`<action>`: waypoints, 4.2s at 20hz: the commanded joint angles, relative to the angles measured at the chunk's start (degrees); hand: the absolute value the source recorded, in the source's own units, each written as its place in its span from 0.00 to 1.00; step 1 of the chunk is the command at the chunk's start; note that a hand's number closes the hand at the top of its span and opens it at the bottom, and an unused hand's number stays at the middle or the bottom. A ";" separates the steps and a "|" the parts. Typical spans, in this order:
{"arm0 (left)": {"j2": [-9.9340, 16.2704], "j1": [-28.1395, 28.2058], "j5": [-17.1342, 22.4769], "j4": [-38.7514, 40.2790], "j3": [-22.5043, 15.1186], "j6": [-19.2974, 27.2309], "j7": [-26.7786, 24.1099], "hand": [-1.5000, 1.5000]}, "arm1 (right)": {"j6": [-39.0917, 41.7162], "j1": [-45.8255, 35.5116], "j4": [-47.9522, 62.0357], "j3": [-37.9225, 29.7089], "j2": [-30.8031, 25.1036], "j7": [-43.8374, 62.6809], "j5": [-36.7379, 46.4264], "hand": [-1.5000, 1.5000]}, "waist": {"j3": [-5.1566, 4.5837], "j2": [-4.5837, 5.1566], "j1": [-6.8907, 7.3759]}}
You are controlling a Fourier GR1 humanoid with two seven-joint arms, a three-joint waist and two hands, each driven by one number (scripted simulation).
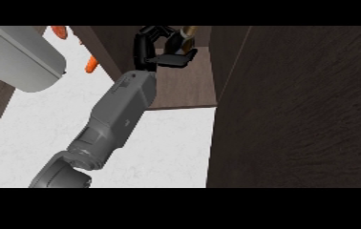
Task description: Pick up the wine, place it into the cabinet and close the cabinet
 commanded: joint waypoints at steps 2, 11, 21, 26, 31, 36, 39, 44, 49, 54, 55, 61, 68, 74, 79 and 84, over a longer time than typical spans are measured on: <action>2.29 -1.34 2.01 2.93 3.42 -2.35 0.69 1.00 | 0.44 0.80 -2.94 -2.02 -1.07 1.61 -4.32 0.00 | -0.11 0.37 -0.17; 1.49 -1.08 0.40 6.32 2.95 -0.75 -4.40 1.00 | 1.92 2.73 -3.13 0.34 -0.57 -0.97 -3.79 0.00 | -0.11 0.72 -1.13; 0.47 -1.13 -2.41 9.51 1.50 3.36 -3.15 0.00 | 1.43 2.62 -2.66 0.62 -0.23 -1.48 -2.17 0.00 | -0.10 0.57 -0.92; 3.49 -1.09 -3.60 10.40 0.99 2.29 -2.01 0.00 | 0.17 -0.17 -1.85 0.66 0.11 -0.50 -0.82 0.00 | -0.16 0.79 -1.06; 1.60 0.20 -4.21 11.00 0.94 5.69 -3.74 0.00 | 0.12 -0.51 -3.46 0.42 -0.33 1.84 -2.87 0.00 | -0.17 0.93 -1.69; 2.13 2.90 -2.88 9.18 2.89 4.01 -7.79 0.00 | 1.33 2.49 -2.52 2.92 0.25 -1.13 -1.33 0.00 | -0.17 0.86 -1.34; 1.83 3.42 -3.40 9.20 2.70 2.53 -8.28 0.00 | 0.85 -0.64 -2.17 0.45 -0.70 0.98 -3.31 0.00 | -0.19 0.86 -0.99; 1.24 3.63 -3.40 8.68 3.20 0.35 -10.24 0.00 | 1.22 -0.05 -0.67 2.45 0.38 -1.13 -1.65 0.00 | -0.21 1.26 -1.69; 0.40 3.81 -4.63 8.74 2.38 -3.07 -9.80 0.00 | 0.44 1.10 -1.52 2.19 0.65 -1.16 -1.72 0.00 | -0.17 0.59 -0.63; 0.05 2.70 -4.66 8.92 2.24 -4.76 -8.31 0.00 | 0.76 -1.42 -1.02 -1.10 -0.88 1.04 -3.87 0.00 | -0.15 0.52 -0.45; 0.24 1.43 -4.51 8.90 2.52 -4.51 -7.95 0.00 | 0.75 -0.63 -1.57 1.82 0.27 0.19 -2.07 0.00 | -0.17 0.71 -0.96; 0.05 3.53 -2.05 8.19 2.40 -8.08 -9.77 0.00 | -1.86 -5.69 0.25 3.01 0.65 2.75 -0.24 0.00 | -0.22 0.38 -0.99; 0.05 4.77 2.54 6.25 -0.04 -10.33 -9.06 0.00 | -2.72 0.11 0.05 6.35 0.67 -0.63 1.30 0.00 | -0.13 -0.42 -0.26; 0.05 10.45 7.55 2.60 -5.39 -9.90 -11.68 0.00 | -0.71 0.90 -0.70 4.00 0.23 -0.22 -1.05 0.00 | -0.11 -0.70 -1.05; 0.05 12.02 13.23 -5.41 -15.28 -5.76 -6.74 0.00 | -1.64 -2.77 -1.25 2.61 -0.50 3.03 -1.78 0.00 | -0.14 -0.54 -1.00; 0.06 22.87 17.76 -21.54 -28.50 1.10 -3.93 0.00 | -3.24 -3.10 -0.06 2.16 -0.51 3.13 1.61 0.00 | -0.12 -0.89 1.37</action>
